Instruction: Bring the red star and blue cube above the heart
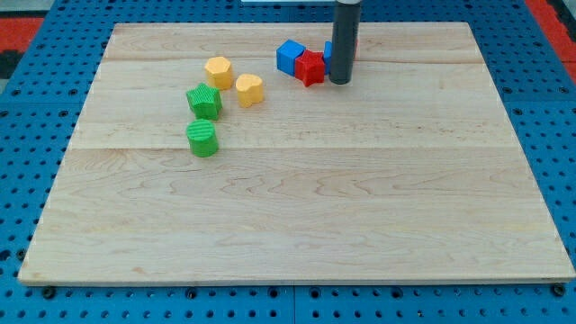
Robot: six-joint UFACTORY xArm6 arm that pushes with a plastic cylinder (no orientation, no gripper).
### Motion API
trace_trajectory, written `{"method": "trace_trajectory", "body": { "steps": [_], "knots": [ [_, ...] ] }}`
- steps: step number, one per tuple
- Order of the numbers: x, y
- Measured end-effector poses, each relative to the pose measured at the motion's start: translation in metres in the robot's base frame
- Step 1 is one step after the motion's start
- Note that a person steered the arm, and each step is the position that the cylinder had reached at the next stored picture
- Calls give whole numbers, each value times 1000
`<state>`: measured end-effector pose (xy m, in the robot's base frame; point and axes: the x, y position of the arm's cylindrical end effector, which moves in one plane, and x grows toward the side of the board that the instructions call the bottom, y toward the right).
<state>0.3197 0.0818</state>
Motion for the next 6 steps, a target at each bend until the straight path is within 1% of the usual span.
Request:
{"method": "trace_trajectory", "body": {
  "steps": [1, 2, 3, 4, 5, 6],
  "knots": [
    [-12, 1],
    [-24, -49],
    [-47, -83],
    [-39, -94],
    [-17, -94],
    [23, -94]
  ]
}}
